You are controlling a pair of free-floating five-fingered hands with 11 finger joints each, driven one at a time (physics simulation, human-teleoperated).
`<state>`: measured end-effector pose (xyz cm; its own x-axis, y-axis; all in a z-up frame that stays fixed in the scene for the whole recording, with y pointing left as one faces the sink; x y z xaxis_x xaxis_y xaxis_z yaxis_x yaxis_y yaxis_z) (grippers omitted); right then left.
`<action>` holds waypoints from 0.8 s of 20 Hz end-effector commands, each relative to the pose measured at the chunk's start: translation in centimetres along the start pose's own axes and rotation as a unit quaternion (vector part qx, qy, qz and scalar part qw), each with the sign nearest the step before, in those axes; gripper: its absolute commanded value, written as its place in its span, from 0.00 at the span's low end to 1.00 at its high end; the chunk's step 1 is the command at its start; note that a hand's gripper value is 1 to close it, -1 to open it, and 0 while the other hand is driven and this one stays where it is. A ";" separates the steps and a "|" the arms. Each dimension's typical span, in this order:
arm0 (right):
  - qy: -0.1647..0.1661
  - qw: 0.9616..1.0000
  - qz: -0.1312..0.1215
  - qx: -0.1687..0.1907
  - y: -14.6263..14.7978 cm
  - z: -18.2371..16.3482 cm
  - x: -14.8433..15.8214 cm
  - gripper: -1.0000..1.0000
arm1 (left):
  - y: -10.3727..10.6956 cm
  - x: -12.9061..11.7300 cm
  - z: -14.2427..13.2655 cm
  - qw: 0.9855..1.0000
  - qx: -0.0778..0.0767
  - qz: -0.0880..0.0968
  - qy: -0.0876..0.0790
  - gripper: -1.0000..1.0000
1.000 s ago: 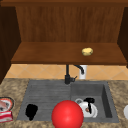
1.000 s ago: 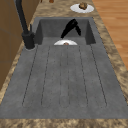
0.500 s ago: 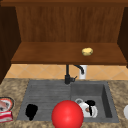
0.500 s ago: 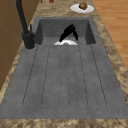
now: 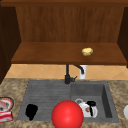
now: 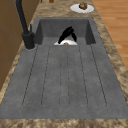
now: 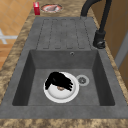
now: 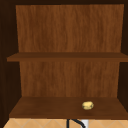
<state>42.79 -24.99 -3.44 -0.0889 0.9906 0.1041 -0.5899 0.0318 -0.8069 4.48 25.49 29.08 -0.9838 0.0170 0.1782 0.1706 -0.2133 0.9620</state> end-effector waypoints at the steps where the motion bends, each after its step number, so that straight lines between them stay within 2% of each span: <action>1: 0.001 1.000 0.003 0.010 0.3 -1.0 -0.1 0.00 | 0.0 0.0 0.0 1.000 0.000 0.000 0.000 0.50; 11: 0.000 1.000 0.003 -0.008 3.6 -4.9 -0.6 0.00 | 0.0 0.0 0.0 1.000 0.000 0.000 0.000 0.50; 16: -0.002 1.000 -0.003 0.001 3.3 -5.3 -0.6 0.00 | 0.0 0.0 0.0 1.000 0.000 0.000 0.000 0.50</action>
<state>44.56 -24.82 -7.19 -0.0878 0.9896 0.1138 -0.5924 0.0400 -0.8047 4.48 25.49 29.08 -0.9838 0.0170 0.1782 0.1706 -0.2132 0.9620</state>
